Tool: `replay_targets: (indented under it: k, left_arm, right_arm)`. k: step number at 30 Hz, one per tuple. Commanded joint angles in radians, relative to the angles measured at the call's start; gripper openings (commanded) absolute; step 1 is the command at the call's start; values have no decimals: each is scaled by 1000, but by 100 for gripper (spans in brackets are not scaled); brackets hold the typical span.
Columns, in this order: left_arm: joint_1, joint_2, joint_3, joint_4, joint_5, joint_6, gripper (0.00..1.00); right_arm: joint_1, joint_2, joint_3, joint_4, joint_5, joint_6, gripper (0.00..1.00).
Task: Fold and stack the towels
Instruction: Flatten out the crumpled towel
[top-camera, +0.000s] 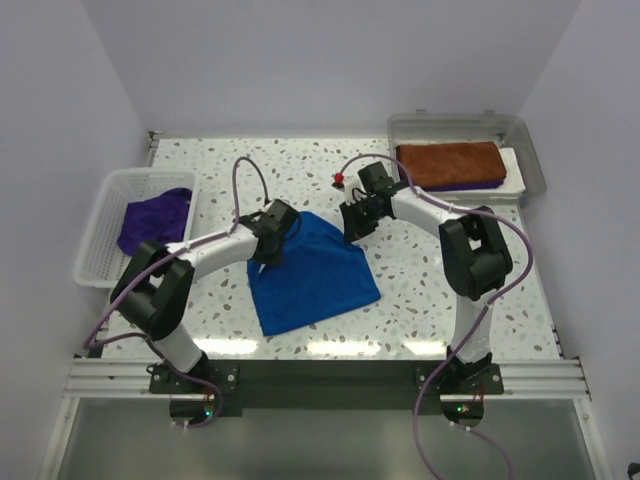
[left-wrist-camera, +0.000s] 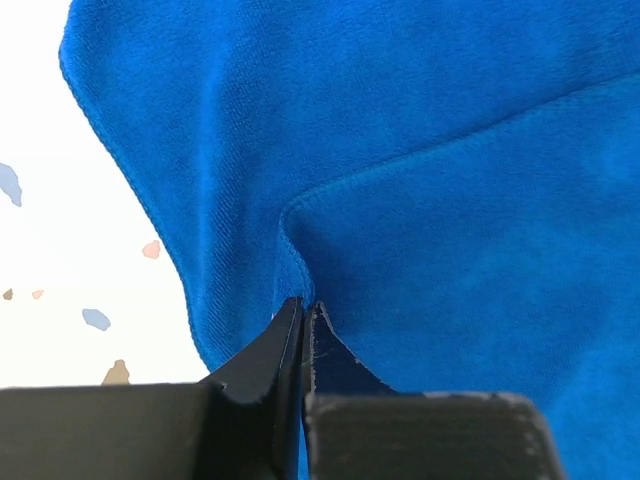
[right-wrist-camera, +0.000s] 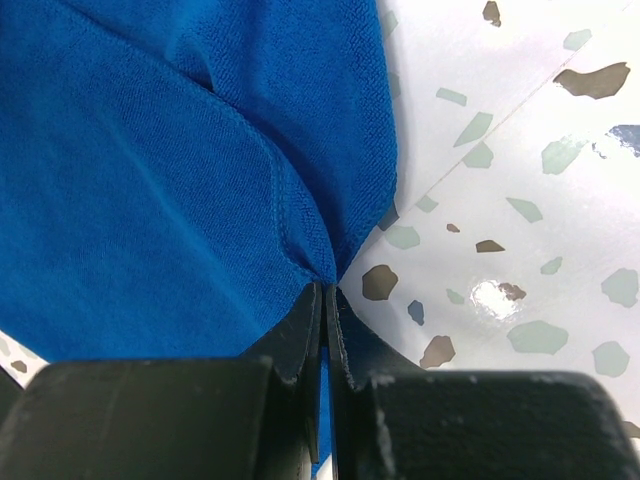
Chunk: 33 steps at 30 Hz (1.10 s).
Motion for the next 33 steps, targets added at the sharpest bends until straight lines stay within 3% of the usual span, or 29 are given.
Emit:
replay_targets:
  k: [1,10,19,28,33]
  left_arm:
    - [7,10,44,4,-60,4,0]
    - [102,-149,166,-47,-154,108,0]
    - [146,-274,407,92,-159,340,0]
    - [145,-372,604,111,-48,454,0]
    - [145,-491,723,90,143,502,0]
  right_arm:
    - [-1,-65,1,8,13,10,2]
    - [-24,-160,115,-39,174,30,0]
    - [-46,-272,329,-78,315,-2,4]
    - [-63,-431,468,-119,288,-63,0]
    - [-61,-603,504,-154,207,-131,0]
